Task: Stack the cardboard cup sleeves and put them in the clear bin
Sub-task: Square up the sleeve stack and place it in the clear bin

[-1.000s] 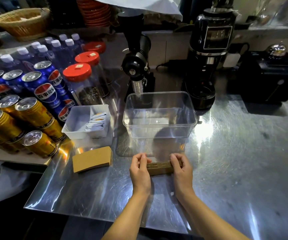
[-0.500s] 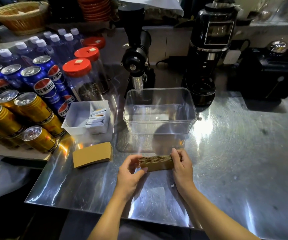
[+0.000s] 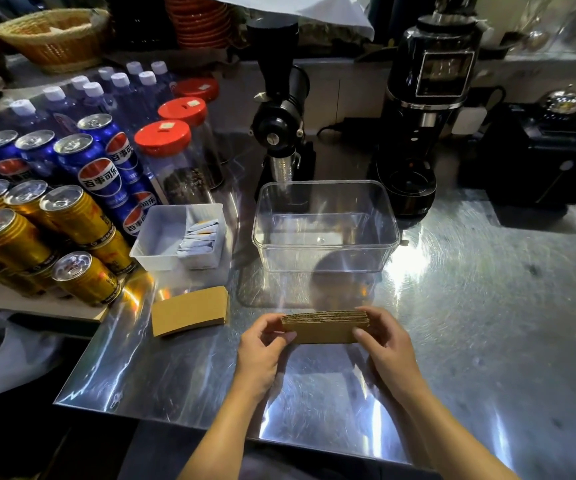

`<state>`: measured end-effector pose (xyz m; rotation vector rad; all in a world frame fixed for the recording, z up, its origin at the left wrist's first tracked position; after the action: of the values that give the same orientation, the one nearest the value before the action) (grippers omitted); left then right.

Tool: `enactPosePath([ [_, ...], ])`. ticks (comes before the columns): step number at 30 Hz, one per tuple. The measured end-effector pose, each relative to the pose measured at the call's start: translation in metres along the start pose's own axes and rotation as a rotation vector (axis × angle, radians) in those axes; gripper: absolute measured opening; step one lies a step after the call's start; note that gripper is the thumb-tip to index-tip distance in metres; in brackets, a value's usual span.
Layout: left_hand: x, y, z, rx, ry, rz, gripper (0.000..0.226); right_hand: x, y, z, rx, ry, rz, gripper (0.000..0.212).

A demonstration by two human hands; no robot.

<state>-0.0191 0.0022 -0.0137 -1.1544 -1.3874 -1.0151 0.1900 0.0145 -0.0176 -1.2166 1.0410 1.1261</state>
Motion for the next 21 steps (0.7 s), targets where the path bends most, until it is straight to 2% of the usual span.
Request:
enactPosePath([
  [5,0.000,-0.006,0.005,0.047,-0.005,0.062,0.028,-0.007,0.004,0.005,0.064,-0.016,-0.053,0.037],
  [8,0.007,-0.019,0.009,0.092,-0.009,0.106,0.030,-0.018,0.015,0.013,0.054,-0.036,-0.084,0.031],
  [15,0.042,-0.082,0.021,0.270,0.079,0.190,0.036,-0.053,0.080,0.049,-0.111,0.052,0.011,0.023],
  [21,0.050,-0.143,0.034,0.438,-0.046,0.105,0.039,-0.076,0.155,0.067,-0.272,0.203,0.031,0.008],
])
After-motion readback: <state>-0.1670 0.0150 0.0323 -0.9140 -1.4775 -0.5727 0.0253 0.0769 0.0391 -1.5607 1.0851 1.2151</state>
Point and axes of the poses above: each hand's wrist, its own z-axis towards the middle knuckle, its own y-axis out of the palm, x = y × z, the point moved 4 cm from there along z, towards the middle knuckle
